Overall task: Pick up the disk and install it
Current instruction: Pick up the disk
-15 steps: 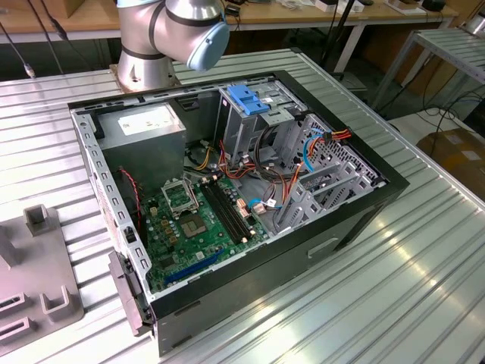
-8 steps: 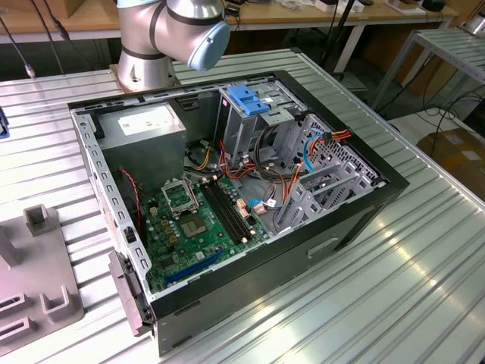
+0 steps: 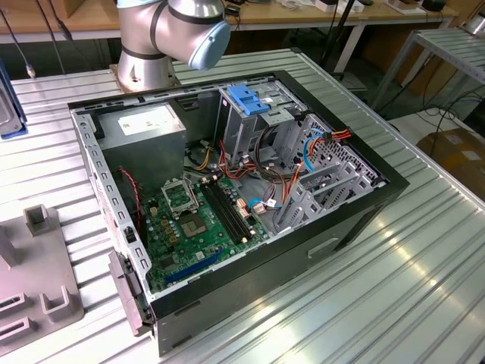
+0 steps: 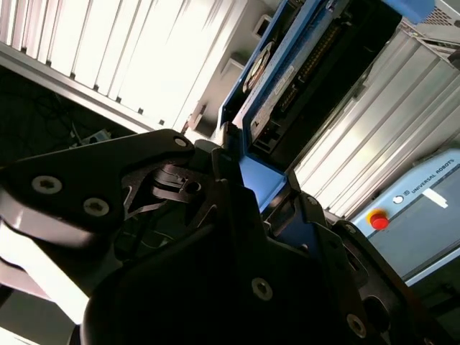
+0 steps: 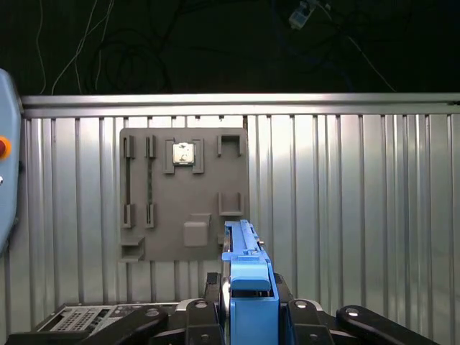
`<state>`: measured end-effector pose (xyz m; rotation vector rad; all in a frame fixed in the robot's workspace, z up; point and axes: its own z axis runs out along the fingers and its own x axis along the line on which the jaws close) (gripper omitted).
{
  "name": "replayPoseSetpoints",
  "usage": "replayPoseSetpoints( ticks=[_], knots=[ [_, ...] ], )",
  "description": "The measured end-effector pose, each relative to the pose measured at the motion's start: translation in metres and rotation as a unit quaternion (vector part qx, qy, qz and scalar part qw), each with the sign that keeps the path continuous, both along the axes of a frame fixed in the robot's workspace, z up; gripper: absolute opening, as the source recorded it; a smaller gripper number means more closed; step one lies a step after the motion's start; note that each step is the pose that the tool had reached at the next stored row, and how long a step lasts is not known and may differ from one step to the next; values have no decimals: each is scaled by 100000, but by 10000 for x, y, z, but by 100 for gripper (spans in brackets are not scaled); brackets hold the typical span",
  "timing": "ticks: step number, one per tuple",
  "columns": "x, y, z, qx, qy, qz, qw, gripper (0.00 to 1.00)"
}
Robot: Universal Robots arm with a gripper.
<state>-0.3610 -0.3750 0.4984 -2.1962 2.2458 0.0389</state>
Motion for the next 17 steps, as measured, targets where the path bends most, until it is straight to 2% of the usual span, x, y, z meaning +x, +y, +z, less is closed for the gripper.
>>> replayPoseSetpoints(
  ticks=[5, 8, 17],
  knots=[
    [86, 0, 0, 3, -1, 3, 100000, 37],
    [190, 0, 0, 0, 0, 3, 100000, 37],
    [371, 0, 0, 1, 4, 0, 100000, 37]
  ],
)
